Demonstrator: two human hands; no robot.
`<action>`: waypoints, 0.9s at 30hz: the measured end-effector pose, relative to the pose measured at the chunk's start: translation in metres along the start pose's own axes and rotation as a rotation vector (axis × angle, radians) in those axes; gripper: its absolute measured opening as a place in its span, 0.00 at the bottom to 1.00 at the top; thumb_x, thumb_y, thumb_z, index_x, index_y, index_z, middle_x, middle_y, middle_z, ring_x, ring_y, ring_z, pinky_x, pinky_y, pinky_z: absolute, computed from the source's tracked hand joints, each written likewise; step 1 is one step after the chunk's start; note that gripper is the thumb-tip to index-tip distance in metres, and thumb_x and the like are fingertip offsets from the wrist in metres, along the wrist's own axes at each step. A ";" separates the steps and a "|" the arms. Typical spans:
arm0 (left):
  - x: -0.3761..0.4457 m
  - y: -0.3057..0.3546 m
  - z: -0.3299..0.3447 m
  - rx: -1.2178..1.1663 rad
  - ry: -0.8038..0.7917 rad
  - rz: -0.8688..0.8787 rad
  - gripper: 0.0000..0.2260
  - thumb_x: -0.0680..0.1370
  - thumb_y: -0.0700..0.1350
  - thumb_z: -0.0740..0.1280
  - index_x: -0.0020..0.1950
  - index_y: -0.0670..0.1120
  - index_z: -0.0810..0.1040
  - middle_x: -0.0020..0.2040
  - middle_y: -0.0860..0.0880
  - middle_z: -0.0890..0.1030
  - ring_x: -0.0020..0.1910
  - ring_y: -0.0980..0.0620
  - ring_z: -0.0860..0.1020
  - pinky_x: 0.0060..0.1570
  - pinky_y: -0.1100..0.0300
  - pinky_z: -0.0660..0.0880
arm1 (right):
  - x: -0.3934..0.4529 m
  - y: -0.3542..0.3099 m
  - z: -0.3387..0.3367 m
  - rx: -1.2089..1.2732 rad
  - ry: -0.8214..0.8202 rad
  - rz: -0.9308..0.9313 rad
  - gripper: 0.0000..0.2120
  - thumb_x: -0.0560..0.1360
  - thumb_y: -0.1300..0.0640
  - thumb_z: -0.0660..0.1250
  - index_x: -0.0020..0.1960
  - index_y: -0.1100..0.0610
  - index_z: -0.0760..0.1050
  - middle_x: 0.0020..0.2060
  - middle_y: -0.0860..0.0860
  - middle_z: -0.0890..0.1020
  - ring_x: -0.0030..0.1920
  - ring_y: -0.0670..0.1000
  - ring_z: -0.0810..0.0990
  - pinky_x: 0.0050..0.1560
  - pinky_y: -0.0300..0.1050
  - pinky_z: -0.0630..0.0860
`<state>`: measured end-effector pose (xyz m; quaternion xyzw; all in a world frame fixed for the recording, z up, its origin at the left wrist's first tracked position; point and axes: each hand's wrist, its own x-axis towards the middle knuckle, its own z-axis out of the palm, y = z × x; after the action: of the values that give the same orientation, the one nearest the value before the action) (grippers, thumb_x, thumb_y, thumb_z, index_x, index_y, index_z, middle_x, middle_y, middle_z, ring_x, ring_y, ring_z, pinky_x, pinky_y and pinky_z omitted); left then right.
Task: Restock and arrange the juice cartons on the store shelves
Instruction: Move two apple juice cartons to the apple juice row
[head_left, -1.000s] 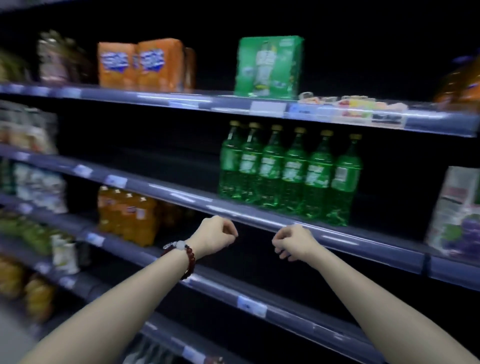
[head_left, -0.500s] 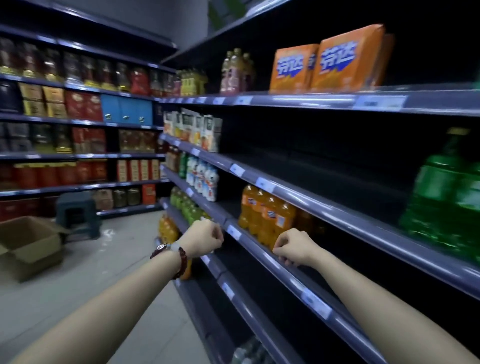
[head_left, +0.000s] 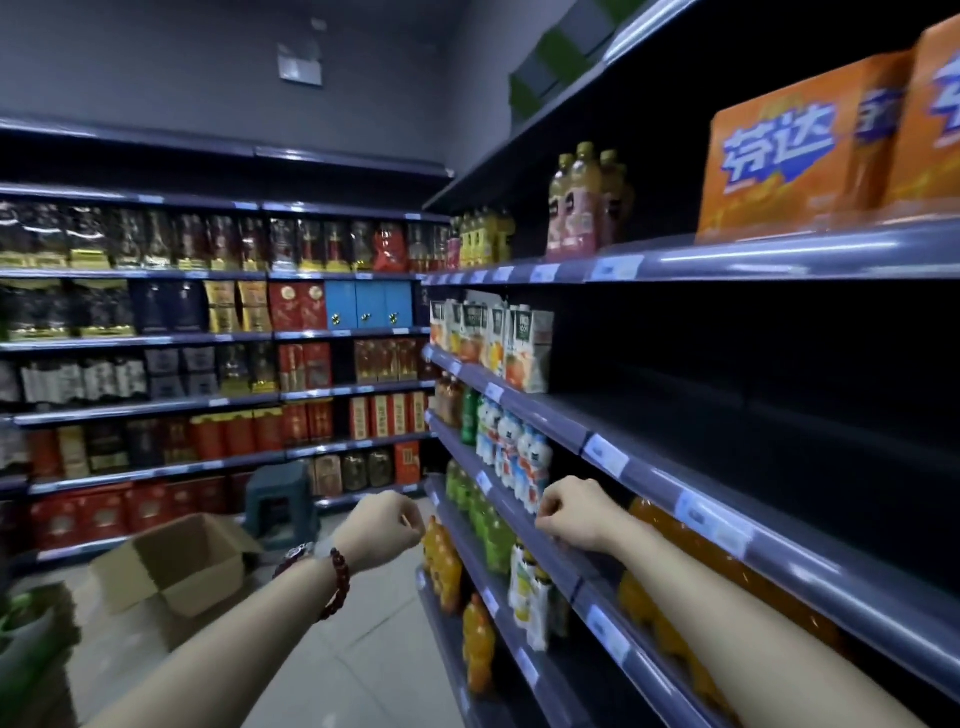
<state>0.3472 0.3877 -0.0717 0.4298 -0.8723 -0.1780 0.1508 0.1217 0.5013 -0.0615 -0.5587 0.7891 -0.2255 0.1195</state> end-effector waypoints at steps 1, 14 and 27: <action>0.014 -0.005 -0.001 -0.003 -0.002 -0.002 0.08 0.76 0.40 0.64 0.46 0.44 0.82 0.34 0.58 0.76 0.34 0.61 0.75 0.37 0.67 0.73 | 0.015 -0.001 0.001 -0.001 -0.001 -0.002 0.06 0.74 0.55 0.67 0.40 0.56 0.78 0.39 0.54 0.83 0.40 0.52 0.82 0.46 0.46 0.79; 0.221 -0.065 0.017 -0.062 -0.052 0.174 0.09 0.75 0.42 0.63 0.48 0.40 0.82 0.45 0.45 0.83 0.43 0.50 0.80 0.43 0.58 0.76 | 0.188 -0.004 0.008 0.023 0.201 0.108 0.06 0.73 0.58 0.67 0.40 0.58 0.80 0.38 0.53 0.84 0.37 0.50 0.81 0.45 0.46 0.79; 0.409 -0.134 0.023 -0.159 -0.195 0.381 0.08 0.74 0.43 0.65 0.48 0.45 0.83 0.48 0.49 0.84 0.43 0.55 0.79 0.39 0.67 0.73 | 0.340 -0.026 0.016 -0.078 0.416 0.346 0.06 0.73 0.58 0.65 0.40 0.53 0.80 0.37 0.50 0.81 0.41 0.49 0.79 0.41 0.40 0.71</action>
<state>0.1919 -0.0128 -0.1061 0.2249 -0.9314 -0.2551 0.1298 0.0328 0.1724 -0.0413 -0.3614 0.8884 -0.2813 -0.0302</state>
